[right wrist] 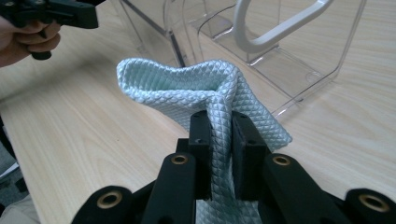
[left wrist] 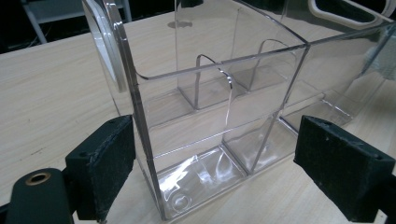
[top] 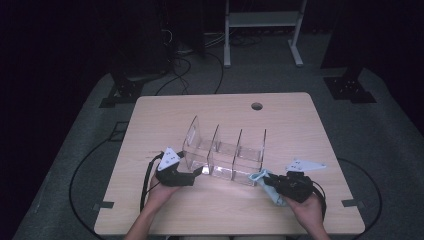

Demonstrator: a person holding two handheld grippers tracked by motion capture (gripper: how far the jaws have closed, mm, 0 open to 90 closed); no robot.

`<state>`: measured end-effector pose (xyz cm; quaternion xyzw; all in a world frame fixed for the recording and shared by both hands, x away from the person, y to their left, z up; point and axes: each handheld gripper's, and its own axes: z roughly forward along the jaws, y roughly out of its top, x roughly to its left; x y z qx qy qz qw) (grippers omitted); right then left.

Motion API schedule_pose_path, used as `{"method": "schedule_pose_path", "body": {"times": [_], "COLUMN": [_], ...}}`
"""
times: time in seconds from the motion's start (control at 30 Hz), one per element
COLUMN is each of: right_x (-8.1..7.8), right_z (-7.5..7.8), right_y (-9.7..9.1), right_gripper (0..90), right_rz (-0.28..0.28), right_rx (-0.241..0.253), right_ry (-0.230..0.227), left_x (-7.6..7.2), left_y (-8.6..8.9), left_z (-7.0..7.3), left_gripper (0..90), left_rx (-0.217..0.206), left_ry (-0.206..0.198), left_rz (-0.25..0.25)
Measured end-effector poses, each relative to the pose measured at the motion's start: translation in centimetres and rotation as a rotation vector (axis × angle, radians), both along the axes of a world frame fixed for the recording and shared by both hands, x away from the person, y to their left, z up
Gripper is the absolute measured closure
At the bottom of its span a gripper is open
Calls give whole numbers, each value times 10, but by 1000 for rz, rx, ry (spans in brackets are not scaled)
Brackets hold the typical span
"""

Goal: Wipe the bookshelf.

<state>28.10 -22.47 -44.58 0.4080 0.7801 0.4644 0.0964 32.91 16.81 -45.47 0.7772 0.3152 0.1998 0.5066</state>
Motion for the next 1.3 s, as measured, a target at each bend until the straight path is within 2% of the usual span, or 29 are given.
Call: {"method": "schedule_pose_path", "body": {"times": [0.23,0.37,0.77,0.9,1.07,1.3], "right_x": [5,9,8,8,6,6], "right_z": [0,0,-1,-1,0,-1], "right_y": [-8,-17,-42,-44,-42,-42], "right_gripper": [798,798,798,798,797,798], "right_rz": [-26,-63,-136,-138,-134,-127], "right_rx": [-5,-4,26,32,32,45], "right_ry": [-4,-8,-6,-4,-15,-10], "left_x": [-5,-12,-22,-17,-7,11], "left_y": [-6,-13,-34,-31,-24,-25], "left_z": [0,-2,-2,0,6,15], "left_gripper": [117,117,122,122,116,118], "left_rx": [5,13,34,39,2,-22], "left_ry": [-6,-18,-26,-39,-48,-48], "left_rz": [-23,-42,-124,-112,-97,-124]}}
